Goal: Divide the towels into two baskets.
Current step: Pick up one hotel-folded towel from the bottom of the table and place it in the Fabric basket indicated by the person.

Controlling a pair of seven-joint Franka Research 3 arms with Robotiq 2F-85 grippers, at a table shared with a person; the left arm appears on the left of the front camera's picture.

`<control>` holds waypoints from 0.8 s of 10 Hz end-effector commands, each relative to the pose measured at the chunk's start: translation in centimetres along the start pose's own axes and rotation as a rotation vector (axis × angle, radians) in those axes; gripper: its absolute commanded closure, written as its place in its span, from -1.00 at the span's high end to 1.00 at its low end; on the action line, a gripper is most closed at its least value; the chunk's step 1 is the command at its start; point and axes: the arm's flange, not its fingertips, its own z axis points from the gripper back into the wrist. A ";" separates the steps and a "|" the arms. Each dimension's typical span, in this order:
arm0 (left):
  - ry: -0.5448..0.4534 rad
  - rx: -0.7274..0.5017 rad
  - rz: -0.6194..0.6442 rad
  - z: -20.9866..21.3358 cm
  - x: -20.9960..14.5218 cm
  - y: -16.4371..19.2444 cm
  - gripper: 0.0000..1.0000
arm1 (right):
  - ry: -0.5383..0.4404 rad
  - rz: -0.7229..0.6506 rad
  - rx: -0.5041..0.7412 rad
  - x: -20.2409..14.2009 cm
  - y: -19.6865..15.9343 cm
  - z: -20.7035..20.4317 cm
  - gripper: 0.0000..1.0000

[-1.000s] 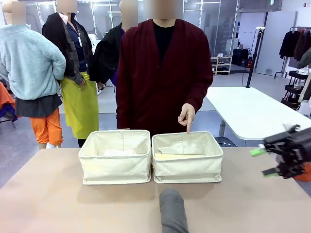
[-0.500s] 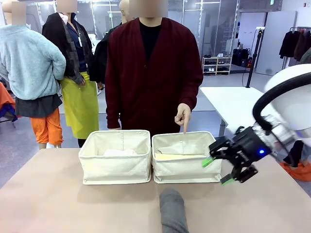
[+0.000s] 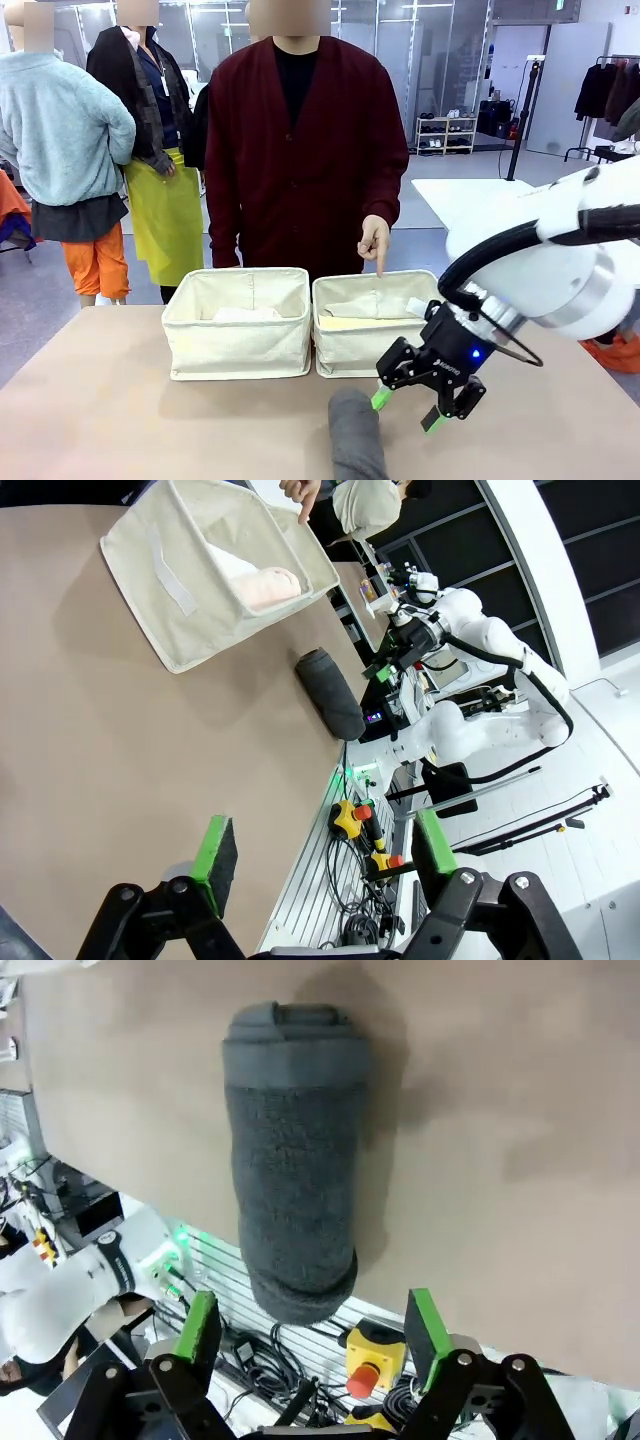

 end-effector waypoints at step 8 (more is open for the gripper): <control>0.002 -0.008 -0.012 0.1 -0.3 -0.5 0.79 | -0.078 -0.034 -0.109 3.2 4.1 -6.9 0.86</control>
